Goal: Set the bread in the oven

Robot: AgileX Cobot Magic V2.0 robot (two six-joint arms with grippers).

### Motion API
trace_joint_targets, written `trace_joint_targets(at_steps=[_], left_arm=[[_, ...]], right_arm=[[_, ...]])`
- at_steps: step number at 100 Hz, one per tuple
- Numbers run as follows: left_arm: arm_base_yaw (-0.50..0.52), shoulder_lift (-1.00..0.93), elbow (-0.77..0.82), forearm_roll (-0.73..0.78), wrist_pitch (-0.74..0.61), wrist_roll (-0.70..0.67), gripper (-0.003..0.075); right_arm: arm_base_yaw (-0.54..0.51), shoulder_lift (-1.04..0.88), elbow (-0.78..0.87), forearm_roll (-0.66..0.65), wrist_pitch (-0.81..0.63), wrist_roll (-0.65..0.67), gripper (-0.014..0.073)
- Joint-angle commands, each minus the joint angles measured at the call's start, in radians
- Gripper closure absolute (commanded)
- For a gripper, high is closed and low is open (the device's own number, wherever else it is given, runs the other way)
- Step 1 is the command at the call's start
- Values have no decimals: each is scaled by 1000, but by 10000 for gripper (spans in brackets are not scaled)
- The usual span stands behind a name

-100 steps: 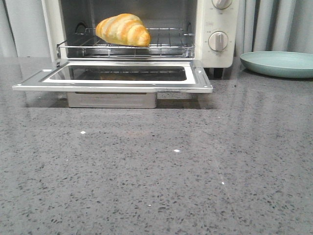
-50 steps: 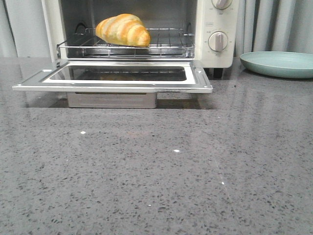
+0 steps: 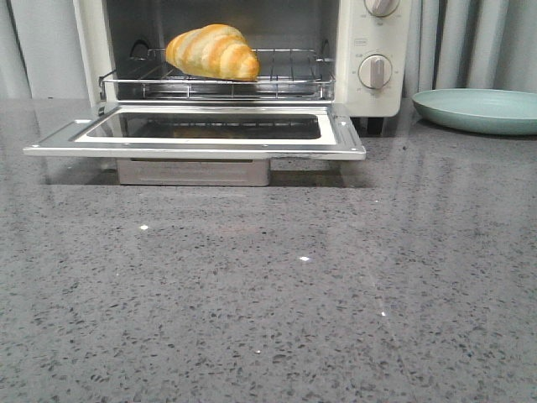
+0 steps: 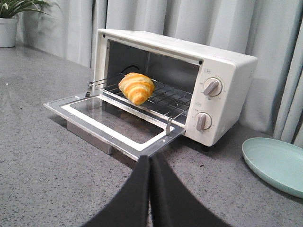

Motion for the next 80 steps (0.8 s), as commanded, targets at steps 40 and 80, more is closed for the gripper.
trace_joint_targets(at_steps=[40,80], left_arm=[[303,-45,431,-67,-388,-127,741],[321,-45,433,-63,-279,-127,741]], right_arm=[[-7,-15,-23,-13,-83,-4,641],[-7,-15,-23,-13,-83,-4,641]])
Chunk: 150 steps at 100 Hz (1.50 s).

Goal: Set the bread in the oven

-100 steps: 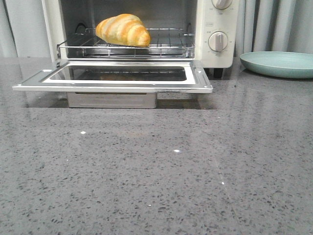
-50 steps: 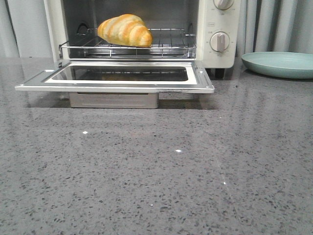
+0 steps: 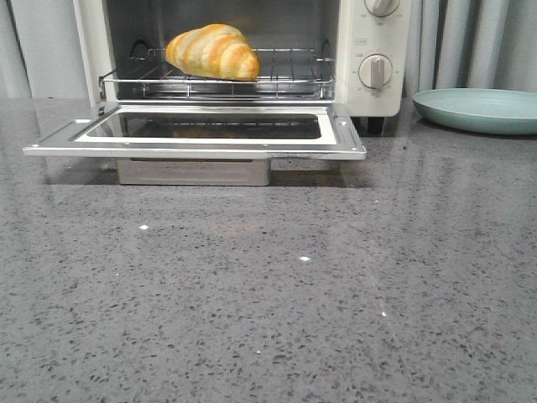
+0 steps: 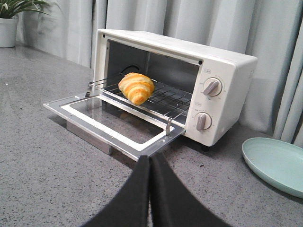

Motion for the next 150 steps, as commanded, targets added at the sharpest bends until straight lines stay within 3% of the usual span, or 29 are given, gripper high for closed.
trace_joint_targets(at_steps=[1,70,84,89,103,126,150], left_arm=[[2,-29,23,-2,-66,-12,741],[2,-29,23,-2,-66,-12,741],[2,-29,23,-2,-66,-12,741],[2,-29,23,-2,-66,-12,741],[2,-29,23,-2,-66,-12,741],[2,-29,23,-2,-66,-12,741],[2,-29,23,-2,-66,-12,741]], right_arm=[[-7,-14,-23,-13,-83,-4,641],[-7,-14,-21,-13,-70,-4,641],[-9,-14,19,-210,-7,-4,641],[-19,-14,57,-247,-9,57,641],[-115,-14,201,-249,-44,248,641],[-369,-14,390,-182,-211,248,641],[-471,-14,441,-137,-147,248,641]])
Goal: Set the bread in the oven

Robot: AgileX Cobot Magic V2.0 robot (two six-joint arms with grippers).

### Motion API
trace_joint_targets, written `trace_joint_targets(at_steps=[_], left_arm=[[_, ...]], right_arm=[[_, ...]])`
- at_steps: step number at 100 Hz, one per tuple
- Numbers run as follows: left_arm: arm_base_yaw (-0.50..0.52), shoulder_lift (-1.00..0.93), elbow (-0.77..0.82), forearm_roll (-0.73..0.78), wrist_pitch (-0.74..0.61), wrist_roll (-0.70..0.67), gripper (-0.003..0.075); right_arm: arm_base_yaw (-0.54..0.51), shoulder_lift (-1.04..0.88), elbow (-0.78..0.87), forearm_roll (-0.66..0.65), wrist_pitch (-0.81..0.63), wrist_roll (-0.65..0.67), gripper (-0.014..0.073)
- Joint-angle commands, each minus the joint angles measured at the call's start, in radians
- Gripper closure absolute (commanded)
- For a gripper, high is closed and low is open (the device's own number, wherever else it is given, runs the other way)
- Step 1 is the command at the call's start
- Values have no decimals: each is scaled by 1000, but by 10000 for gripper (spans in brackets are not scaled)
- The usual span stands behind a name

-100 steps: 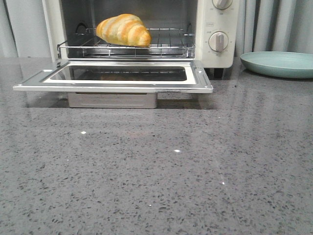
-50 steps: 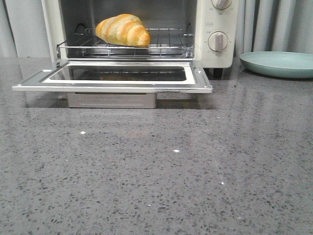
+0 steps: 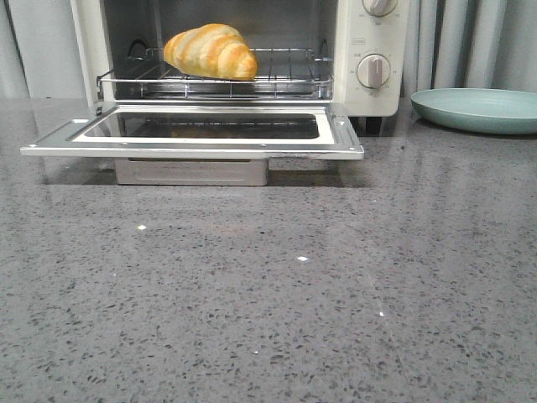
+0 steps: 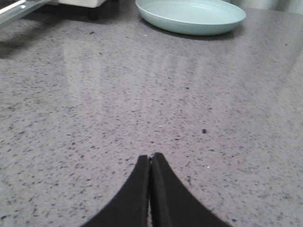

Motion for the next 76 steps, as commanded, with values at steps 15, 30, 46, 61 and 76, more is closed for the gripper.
trace_joint_targets(at_steps=[15,30,46,61,76], left_arm=[[2,-29,23,-2,-69,-12,741],[2,-29,23,-2,-69,-12,741],[2,-29,23,-2,-69,-12,741],[2,-29,23,-2,-69,-12,742],[2,-29,23,-2,-69,-12,741]], right_arm=[[-34,-14,27,3,-25,-30,641],[-34,-14,27,8,-37,-30,641],[-34,-14,27,8,-39,-30,641],[-34,-14,27,8,-39,-30,641],[-34,-14,27,8,-39,-30,641]])
